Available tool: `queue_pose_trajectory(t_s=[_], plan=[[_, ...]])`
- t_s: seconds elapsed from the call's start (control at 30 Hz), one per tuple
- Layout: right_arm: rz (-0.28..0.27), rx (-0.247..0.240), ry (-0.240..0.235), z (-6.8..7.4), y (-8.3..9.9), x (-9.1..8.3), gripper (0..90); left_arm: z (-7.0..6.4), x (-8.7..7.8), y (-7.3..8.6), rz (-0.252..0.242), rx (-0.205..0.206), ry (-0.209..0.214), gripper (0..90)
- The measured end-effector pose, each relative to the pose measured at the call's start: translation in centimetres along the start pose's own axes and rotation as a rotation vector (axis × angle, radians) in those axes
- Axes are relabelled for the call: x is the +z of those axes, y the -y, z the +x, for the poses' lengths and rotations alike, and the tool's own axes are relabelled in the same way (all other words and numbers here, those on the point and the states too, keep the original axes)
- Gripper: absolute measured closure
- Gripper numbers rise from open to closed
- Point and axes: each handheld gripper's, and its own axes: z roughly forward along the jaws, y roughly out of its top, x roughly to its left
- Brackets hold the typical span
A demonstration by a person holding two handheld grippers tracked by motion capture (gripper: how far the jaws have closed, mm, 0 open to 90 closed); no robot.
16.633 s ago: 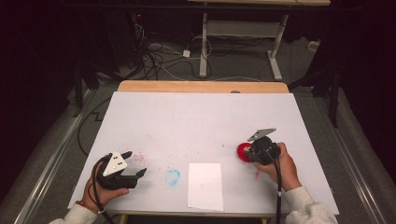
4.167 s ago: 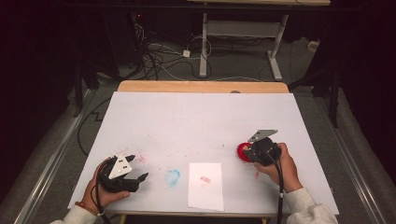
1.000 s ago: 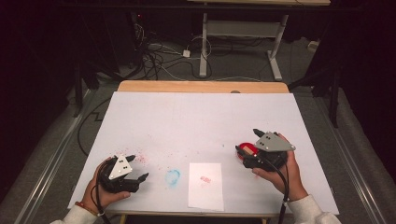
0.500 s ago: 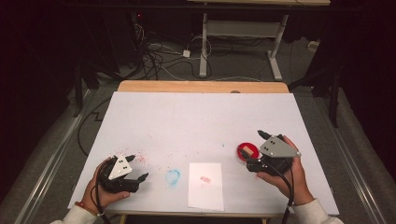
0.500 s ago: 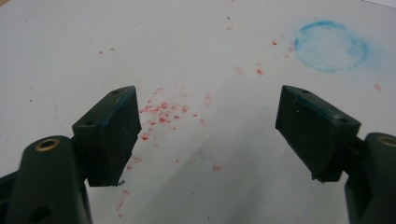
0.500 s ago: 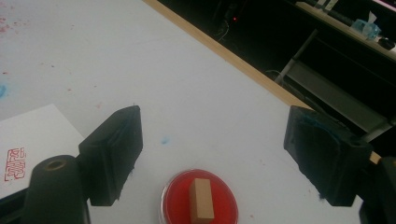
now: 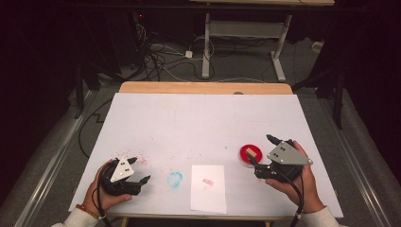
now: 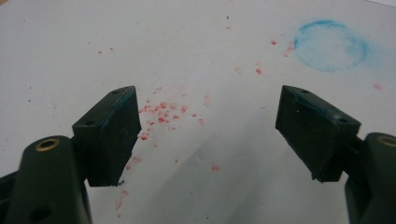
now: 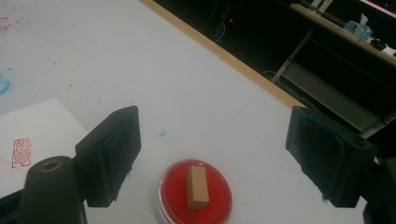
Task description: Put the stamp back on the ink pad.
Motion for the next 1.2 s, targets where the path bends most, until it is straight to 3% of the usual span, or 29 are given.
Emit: queue_pose_trajectory(t_s=[0.37,1.2], plan=[[-0.015,-0.025,0.016,0.2,0.8,-0.8,19.1,-0.1,0.1,0.0,0.007,0.004,0.003,21.2],[0.007,0.005,0.022,-0.3,4.6,-2.3,18.5,-0.3,0.5,-0.1,0.022,0.015,0.019,21.2]])
